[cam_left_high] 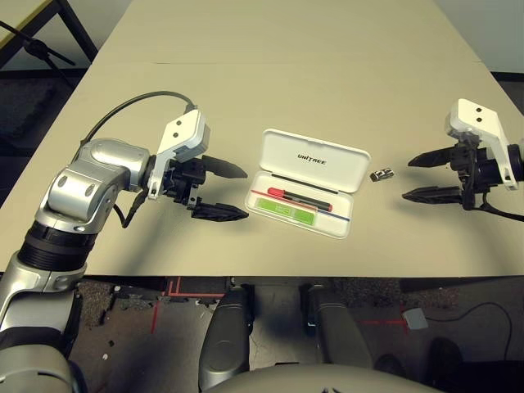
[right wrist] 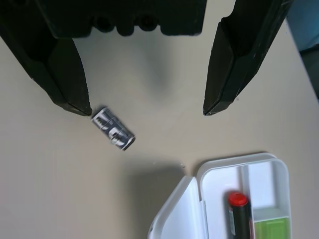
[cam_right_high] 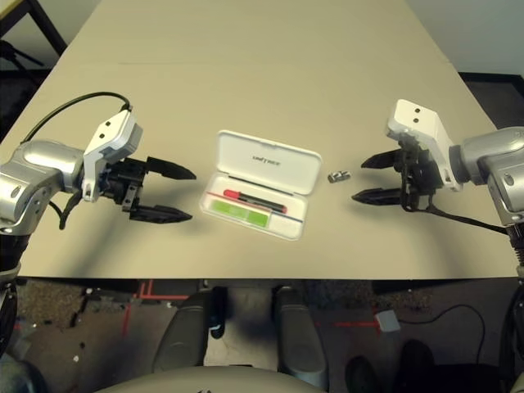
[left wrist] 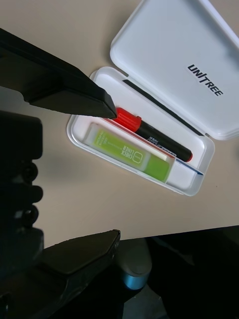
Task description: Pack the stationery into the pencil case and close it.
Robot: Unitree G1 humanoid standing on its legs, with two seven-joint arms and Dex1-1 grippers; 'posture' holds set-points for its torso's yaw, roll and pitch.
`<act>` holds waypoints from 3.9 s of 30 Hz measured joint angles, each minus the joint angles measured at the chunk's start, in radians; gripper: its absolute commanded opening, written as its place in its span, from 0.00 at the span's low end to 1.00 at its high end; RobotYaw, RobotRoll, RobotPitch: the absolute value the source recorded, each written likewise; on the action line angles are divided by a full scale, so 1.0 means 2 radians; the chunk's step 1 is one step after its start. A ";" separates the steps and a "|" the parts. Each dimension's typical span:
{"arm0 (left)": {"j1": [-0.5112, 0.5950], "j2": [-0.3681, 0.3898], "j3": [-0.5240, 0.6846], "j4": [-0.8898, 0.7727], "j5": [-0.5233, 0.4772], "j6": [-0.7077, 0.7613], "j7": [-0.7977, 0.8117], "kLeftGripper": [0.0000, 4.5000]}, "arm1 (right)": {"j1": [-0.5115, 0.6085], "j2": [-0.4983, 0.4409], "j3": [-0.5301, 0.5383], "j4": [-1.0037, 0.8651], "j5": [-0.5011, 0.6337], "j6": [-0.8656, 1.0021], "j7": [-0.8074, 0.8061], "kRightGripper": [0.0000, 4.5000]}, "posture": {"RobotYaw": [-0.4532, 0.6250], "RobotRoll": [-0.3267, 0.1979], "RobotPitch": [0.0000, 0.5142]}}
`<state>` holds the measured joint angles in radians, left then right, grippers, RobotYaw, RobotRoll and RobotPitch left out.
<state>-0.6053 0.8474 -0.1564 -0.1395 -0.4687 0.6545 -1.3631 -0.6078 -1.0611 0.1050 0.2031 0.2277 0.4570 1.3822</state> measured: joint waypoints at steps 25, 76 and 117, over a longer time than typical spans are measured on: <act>0.014 -0.003 0.008 -0.006 -0.003 0.000 0.009 1.00 | -0.142 0.122 0.081 0.291 -0.159 -0.249 0.016 0.99 | 0.59 0.62 0.36; 0.017 -0.023 0.017 0.025 -0.010 -0.040 -0.003 1.00 | -0.001 -0.058 0.075 -0.103 0.034 0.056 0.114 0.06 | 0.54 0.62 0.35; -0.009 -0.051 0.017 0.056 -0.001 -0.071 0.005 1.00 | 0.019 0.093 0.124 -0.176 0.013 0.123 0.009 0.53 | 0.55 0.62 0.37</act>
<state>-0.6242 0.7449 -0.1233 -0.0268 -0.4713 0.5127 -1.3534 -0.5707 -0.8741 0.3526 -0.1491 0.2534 0.7030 1.3995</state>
